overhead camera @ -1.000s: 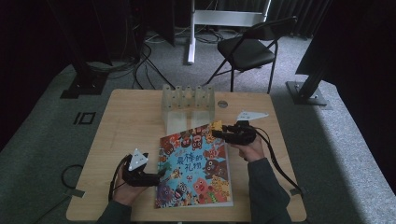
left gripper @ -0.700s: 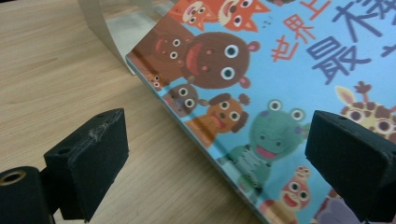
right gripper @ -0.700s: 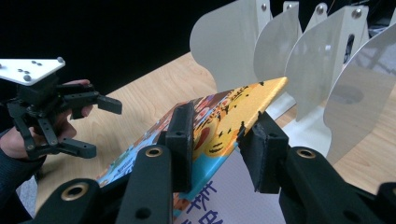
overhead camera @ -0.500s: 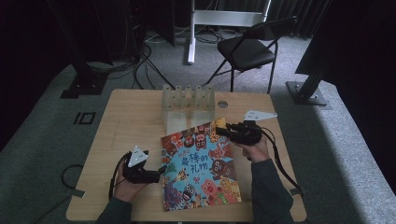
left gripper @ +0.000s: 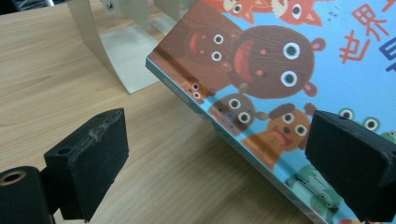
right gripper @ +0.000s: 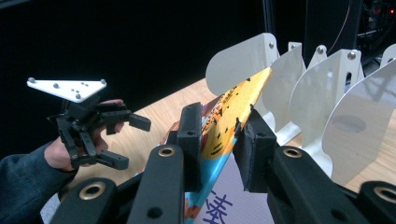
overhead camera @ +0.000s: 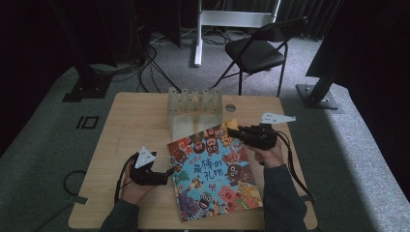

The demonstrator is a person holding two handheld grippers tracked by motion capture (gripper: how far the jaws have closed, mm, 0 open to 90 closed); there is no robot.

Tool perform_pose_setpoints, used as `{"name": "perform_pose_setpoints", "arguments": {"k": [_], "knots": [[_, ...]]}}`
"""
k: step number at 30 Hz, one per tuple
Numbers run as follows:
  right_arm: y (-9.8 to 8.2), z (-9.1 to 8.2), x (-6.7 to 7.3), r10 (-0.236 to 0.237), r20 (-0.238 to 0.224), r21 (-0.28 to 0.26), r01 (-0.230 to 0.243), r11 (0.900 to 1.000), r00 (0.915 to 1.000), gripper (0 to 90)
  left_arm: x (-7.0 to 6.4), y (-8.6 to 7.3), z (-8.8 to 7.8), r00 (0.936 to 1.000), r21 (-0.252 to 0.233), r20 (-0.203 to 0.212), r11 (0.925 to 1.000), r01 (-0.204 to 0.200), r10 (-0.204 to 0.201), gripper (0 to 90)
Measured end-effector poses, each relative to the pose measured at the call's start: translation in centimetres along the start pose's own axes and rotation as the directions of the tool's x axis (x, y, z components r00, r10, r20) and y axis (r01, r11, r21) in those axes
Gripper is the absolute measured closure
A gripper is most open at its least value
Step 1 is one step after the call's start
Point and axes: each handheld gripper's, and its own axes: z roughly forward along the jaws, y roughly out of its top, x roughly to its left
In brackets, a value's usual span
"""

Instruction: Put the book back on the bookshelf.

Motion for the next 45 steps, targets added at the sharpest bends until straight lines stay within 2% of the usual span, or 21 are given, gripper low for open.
{"name": "perform_pose_setpoints", "arguments": {"k": [4, 10, 11, 15, 18, 20, 26, 29, 32, 35, 39, 45], "knots": [[0.1, -0.4, 0.0, 0.005, -0.013, -0.024, -0.005, 1.000, 0.9999, 75.4, 0.1, 0.3, 0.4, 0.9998, -0.008, 0.019, 1.0000, 0.004, -0.004, 6.3], [0.4, -0.9, 0.2, 0.002, -0.050, -0.057, -0.005, 0.998, 0.9987, 77.1, 0.3, 0.8, 1.4, 0.9967, -0.025, 0.079, 0.9995, 0.018, -0.016, 6.3], [0.4, -1.0, 0.2, 0.005, -0.059, -0.062, -0.008, 0.998, 0.9983, 77.4, 0.4, 0.9, 1.5, 0.9950, -0.029, 0.099, 0.9994, 0.019, -0.016, 6.2], [0.4, -1.3, 0.1, 0.002, -0.067, -0.073, -0.007, 0.997, 0.9977, 77.7, 0.4, 1.3, 1.9, 0.9913, -0.039, 0.131, 0.9991, 0.018, -0.012, 6.2], [0.4, -1.4, 0.0, 0.001, -0.073, -0.079, -0.007, 0.997, 0.9973, 77.8, 0.5, 1.5, 2.2, 0.9836, -0.037, 0.179, 0.9990, 0.024, -0.017, 6.1], [0.3, -1.5, 0.0, 0.003, -0.076, -0.083, -0.009, 0.996, 0.9971, 77.8, 0.6, 1.7, 2.5, 0.9810, -0.035, 0.193, 0.9991, 0.024, -0.017, 4.2], [0.3, -1.5, -0.1, -0.001, -0.083, -0.089, -0.007, 0.996, 0.9966, 78.0, 0.6, 1.7, 3.2, 0.9630, -0.042, 0.267, 0.9977, 0.054, -0.040, 2.4], [0.3, -1.5, -0.1, -0.002, -0.089, -0.093, -0.007, 0.996, 0.9960, 78.1, 0.7, 1.6, 3.7, 0.9428, -0.031, 0.329, 0.9972, 0.068, -0.054, 2.0], [0.3, -1.5, -0.1, -0.003, -0.099, -0.101, -0.007, 0.995, 0.9951, 78.2, 0.5, 1.7, 4.3, 0.9155, -0.013, 0.398, 0.9974, 0.072, -0.061, 1.9], [0.2, -1.5, -0.2, 0.002, -0.101, -0.102, -0.013, 0.995, 0.9949, 78.2, 0.2, 2.1, 4.8, 0.9017, 0.009, 0.428, 0.9982, 0.059, -0.057, 1.0], [0.3, -1.6, -0.5, 0.004, -0.108, -0.104, -0.015, 0.994, 0.9942, 78.1, 0.1, 2.3, 4.6, 0.9043, 0.002, 0.423, 0.9981, 0.061, -0.056, 2.6], [0.2, -2.0, -1.1, 0.015, -0.114, -0.117, -0.029, 0.993, 0.9934, 77.6, 1.0, 2.5, 3.7, 0.8901, -0.043, 0.450, 0.9937, 0.103, -0.073, 19.7]]}}
